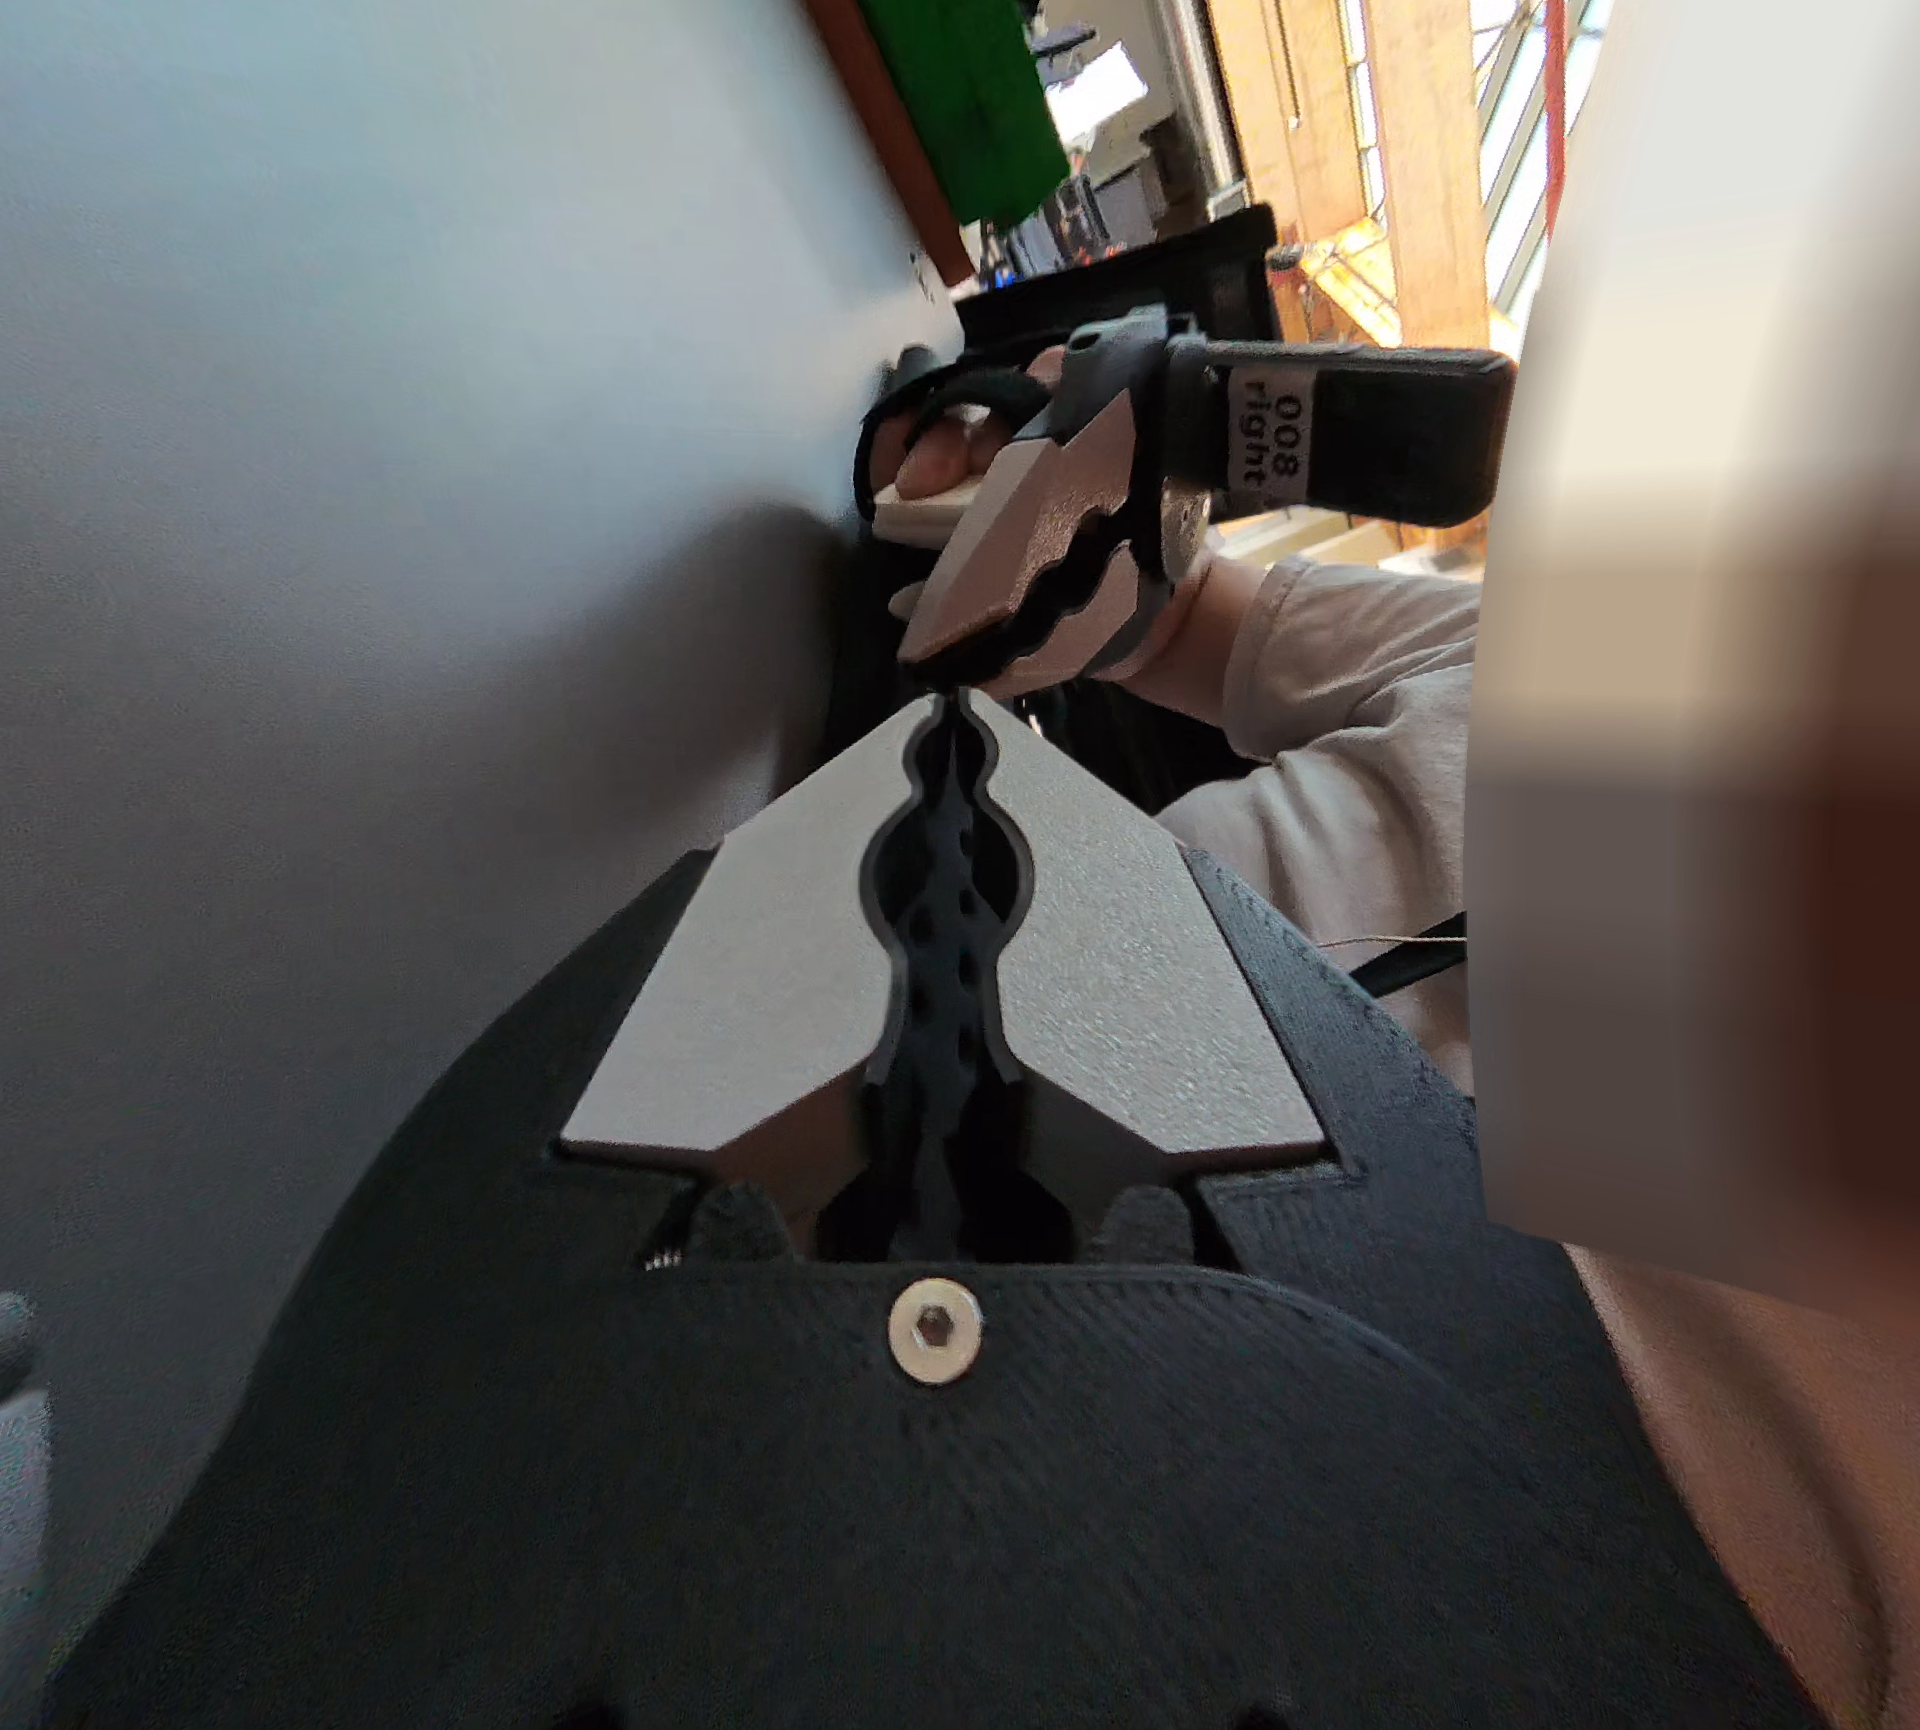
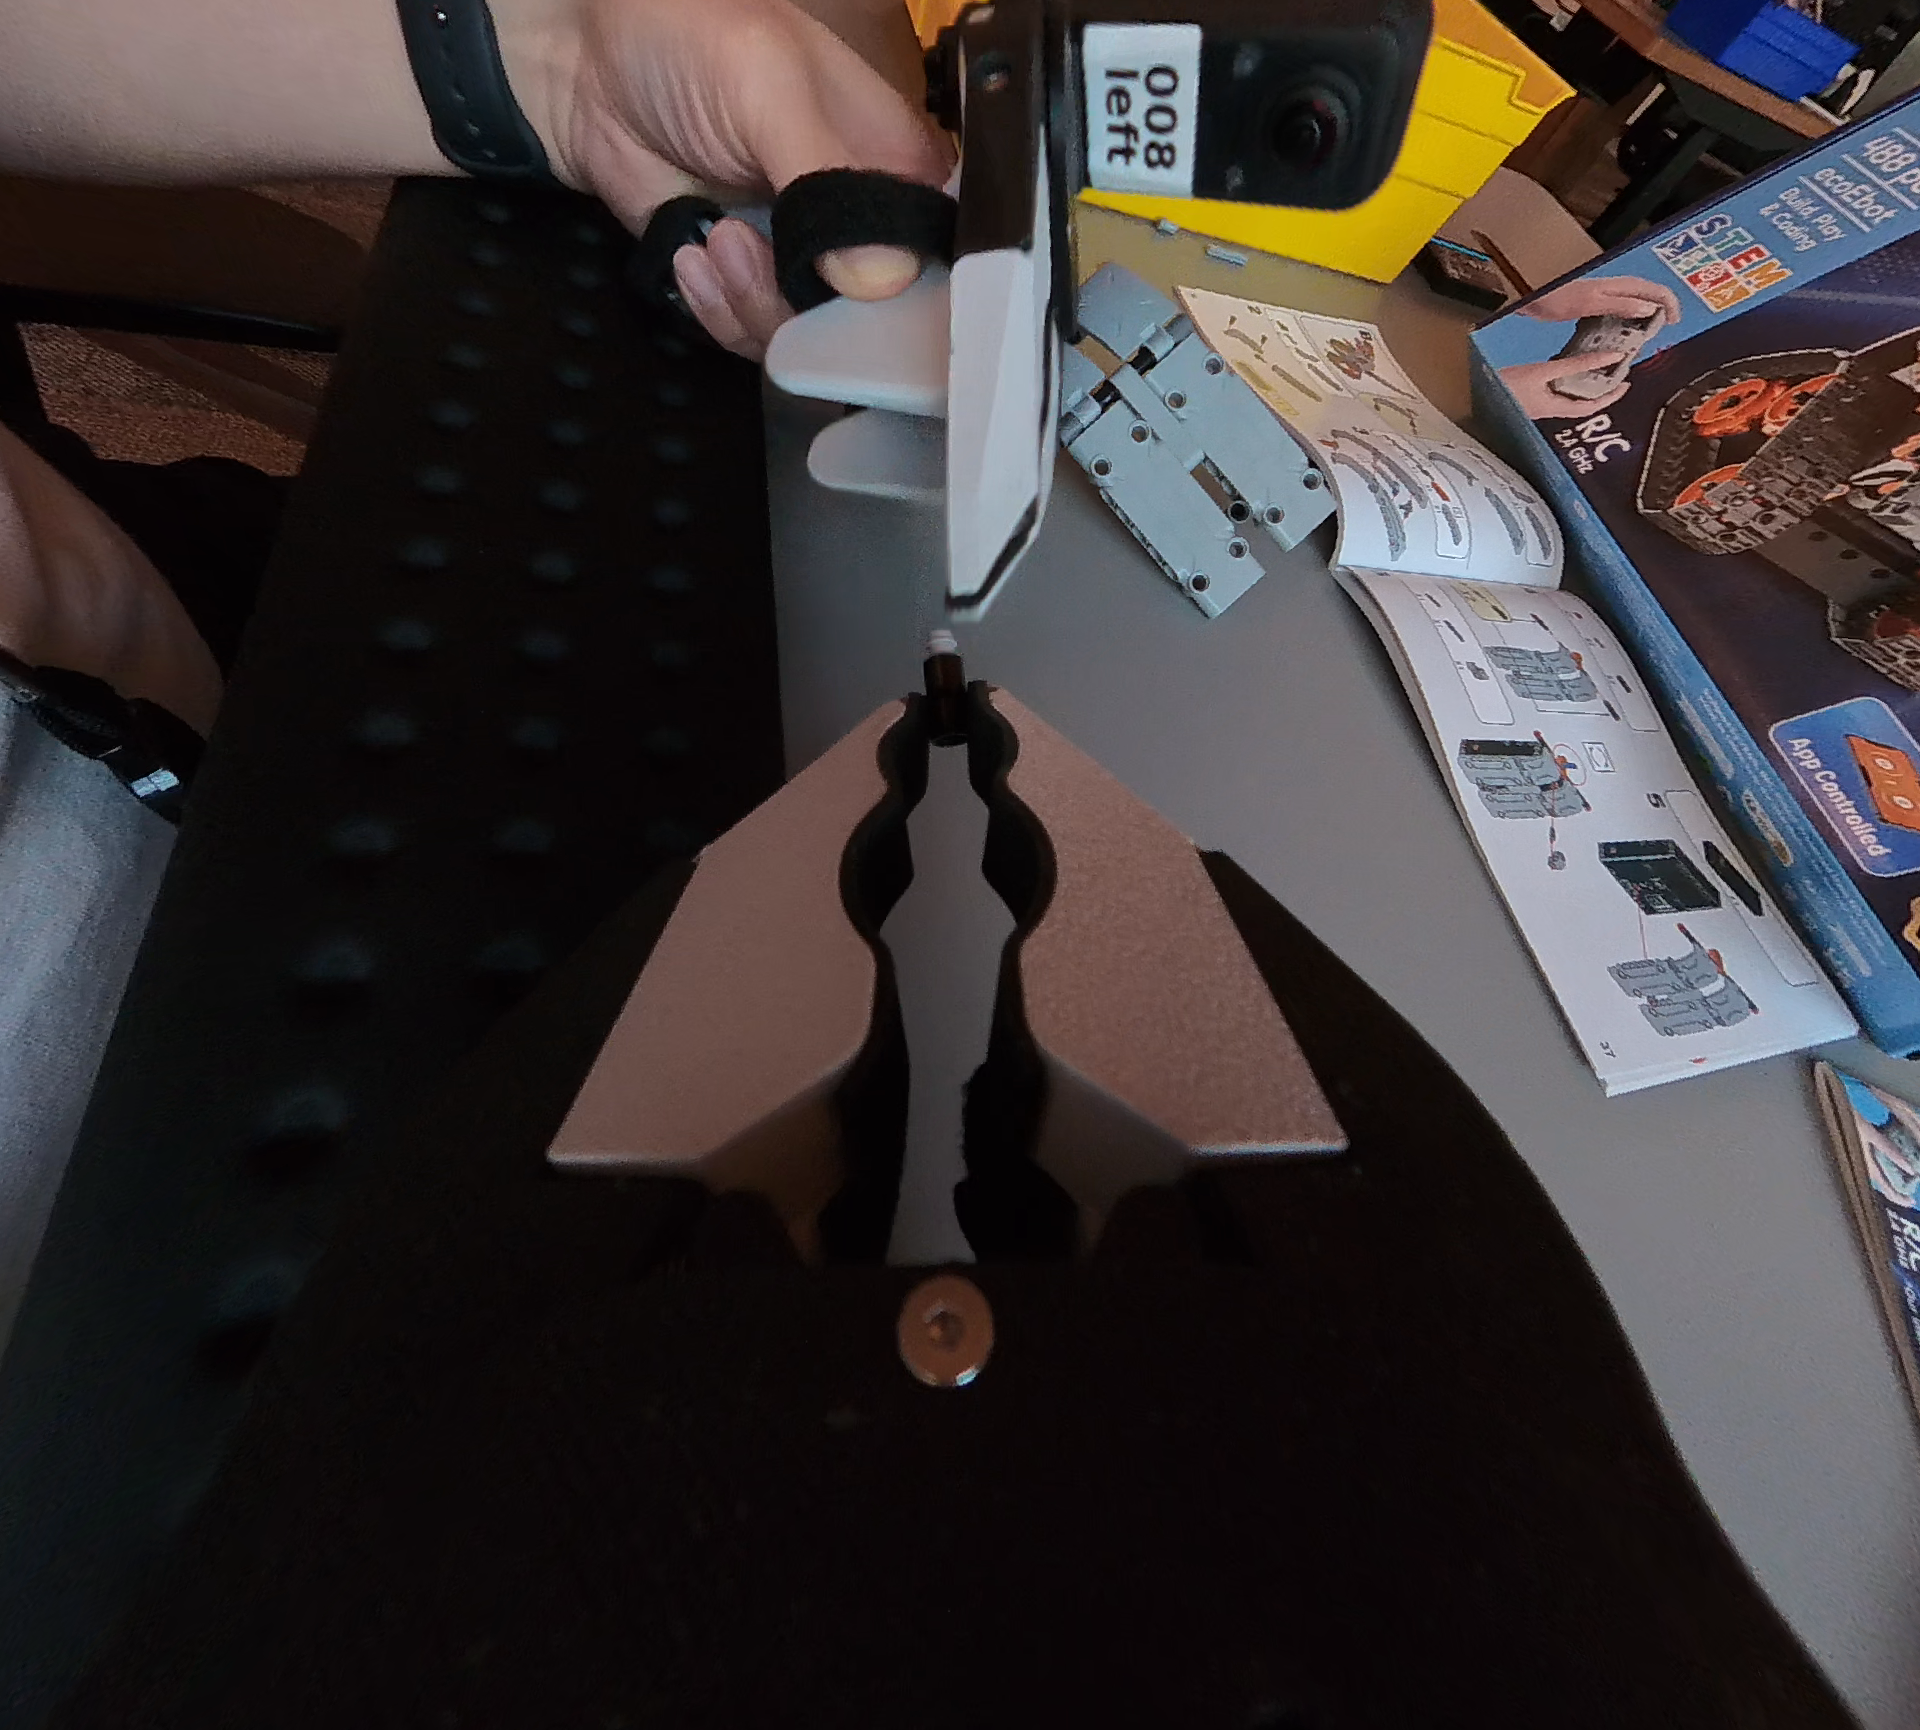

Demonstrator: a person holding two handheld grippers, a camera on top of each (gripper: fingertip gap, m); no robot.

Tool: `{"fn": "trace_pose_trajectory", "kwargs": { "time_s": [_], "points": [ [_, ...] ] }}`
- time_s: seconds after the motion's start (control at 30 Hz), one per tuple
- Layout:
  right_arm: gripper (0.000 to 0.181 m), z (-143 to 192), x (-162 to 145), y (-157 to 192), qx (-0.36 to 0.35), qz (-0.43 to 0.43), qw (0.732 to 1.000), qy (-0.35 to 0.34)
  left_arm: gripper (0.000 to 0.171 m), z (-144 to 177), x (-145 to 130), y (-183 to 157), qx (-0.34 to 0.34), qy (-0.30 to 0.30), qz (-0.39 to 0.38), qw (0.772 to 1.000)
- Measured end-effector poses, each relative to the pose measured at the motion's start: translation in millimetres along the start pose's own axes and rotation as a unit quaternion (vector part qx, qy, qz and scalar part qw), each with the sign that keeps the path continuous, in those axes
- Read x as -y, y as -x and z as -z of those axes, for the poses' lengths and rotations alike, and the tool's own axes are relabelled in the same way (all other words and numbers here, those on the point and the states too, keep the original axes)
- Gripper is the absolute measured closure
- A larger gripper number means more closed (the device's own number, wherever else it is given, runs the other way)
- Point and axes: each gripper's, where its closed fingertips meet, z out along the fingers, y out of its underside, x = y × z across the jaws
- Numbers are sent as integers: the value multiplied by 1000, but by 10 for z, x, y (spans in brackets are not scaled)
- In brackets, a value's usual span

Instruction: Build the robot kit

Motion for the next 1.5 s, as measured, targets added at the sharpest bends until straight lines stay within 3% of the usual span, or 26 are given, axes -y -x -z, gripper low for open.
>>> {"fn": "trace_pose_trajectory", "kwargs": {
  "time_s": [0.1, 0.27, 0.6, 1.5],
  "points": [
    [174, 9, 3, -15, -2, -4, 1000, -2, 171, 77, 79, -33, -5, -34, -10, 999],
    [174, 38, 31, -47, -1, -24, 1000, -15, 171, -7, -30, -51, 21, 3, -55, 998],
    [174, 30, 40, -9, 11, -20, 1000, -17, 171, -46, -58, -10, 54, 12, -79, 995],
    [175, -5, 12, 2, 19, -33, 999, -7, 171, -70, -70, 40, 55, 20, -56, 997]
  ]
}}
